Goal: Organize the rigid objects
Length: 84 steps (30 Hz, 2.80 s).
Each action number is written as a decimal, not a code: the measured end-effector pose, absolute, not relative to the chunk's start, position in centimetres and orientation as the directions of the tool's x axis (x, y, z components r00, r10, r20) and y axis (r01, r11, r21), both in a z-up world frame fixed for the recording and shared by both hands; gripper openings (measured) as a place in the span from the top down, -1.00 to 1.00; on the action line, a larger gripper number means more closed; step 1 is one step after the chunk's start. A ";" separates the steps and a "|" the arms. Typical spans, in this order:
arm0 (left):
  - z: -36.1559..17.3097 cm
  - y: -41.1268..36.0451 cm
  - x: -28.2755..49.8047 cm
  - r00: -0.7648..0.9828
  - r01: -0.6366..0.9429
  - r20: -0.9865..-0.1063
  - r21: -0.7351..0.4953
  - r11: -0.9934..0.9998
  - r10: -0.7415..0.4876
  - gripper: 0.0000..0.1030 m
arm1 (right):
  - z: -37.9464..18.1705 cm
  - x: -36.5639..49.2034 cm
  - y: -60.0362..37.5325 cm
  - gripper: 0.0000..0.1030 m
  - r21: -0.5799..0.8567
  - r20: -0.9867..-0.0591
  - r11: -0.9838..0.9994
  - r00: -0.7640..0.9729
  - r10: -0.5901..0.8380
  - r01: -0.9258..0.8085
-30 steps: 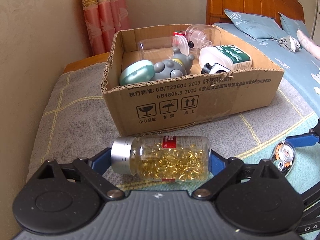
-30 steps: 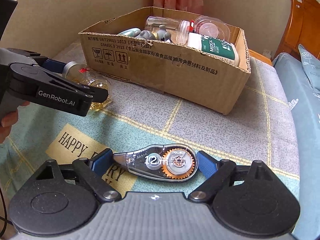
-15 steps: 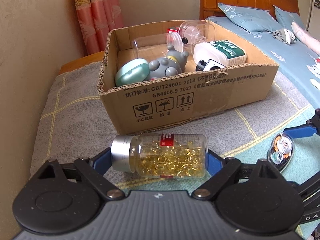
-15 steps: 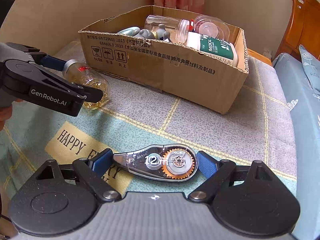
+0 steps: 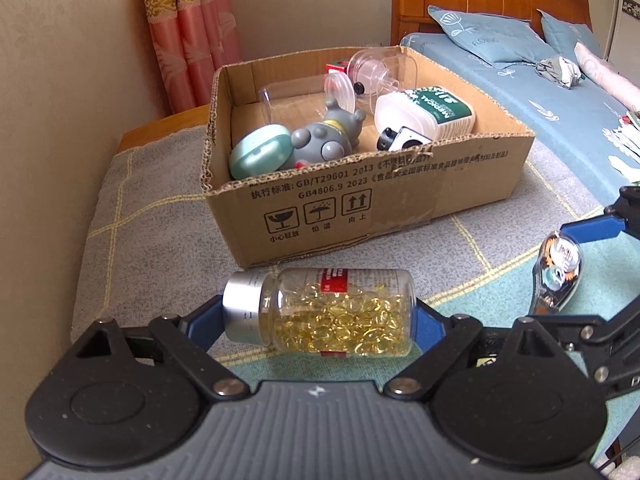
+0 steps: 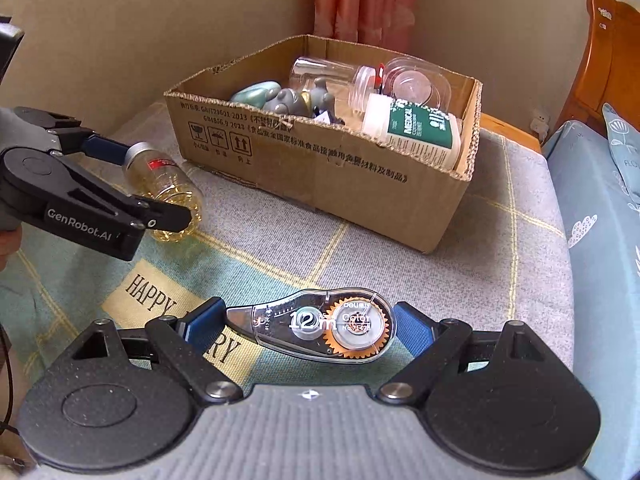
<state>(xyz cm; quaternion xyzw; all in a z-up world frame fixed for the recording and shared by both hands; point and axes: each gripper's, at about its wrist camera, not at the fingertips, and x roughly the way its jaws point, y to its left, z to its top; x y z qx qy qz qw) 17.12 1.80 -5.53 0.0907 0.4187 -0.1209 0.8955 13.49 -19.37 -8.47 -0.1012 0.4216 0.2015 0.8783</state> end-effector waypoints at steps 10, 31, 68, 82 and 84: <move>-1.7 2.5 16.1 0.673 0.282 -0.728 0.085 0.956 -0.134 -0.79 | -3.7 15.2 -20.7 -0.80 -0.039 -0.716 0.886 0.631 0.298 -0.462; 3.3 2.0 21.0 0.758 0.272 -0.641 0.143 0.952 -0.120 -0.79 | -2.8 23.1 -21.1 -1.00 0.031 -0.675 0.921 0.671 0.306 -0.389; 0.6 -2.4 40.2 0.624 0.188 -0.779 0.077 0.979 -0.059 -0.82 | -0.7 17.4 -21.7 -1.00 0.027 -0.694 0.976 0.698 0.174 -0.217; 3.7 -1.5 34.4 0.716 0.176 -0.693 0.063 0.982 -0.084 -0.90 | 0.4 16.2 -21.4 -1.00 0.012 -0.684 0.980 0.713 0.155 -0.201; 4.5 -1.1 32.3 0.740 0.172 -0.667 0.060 0.983 -0.089 -0.90 | 0.5 15.9 -21.5 -1.00 0.002 -0.683 0.983 0.718 0.134 -0.182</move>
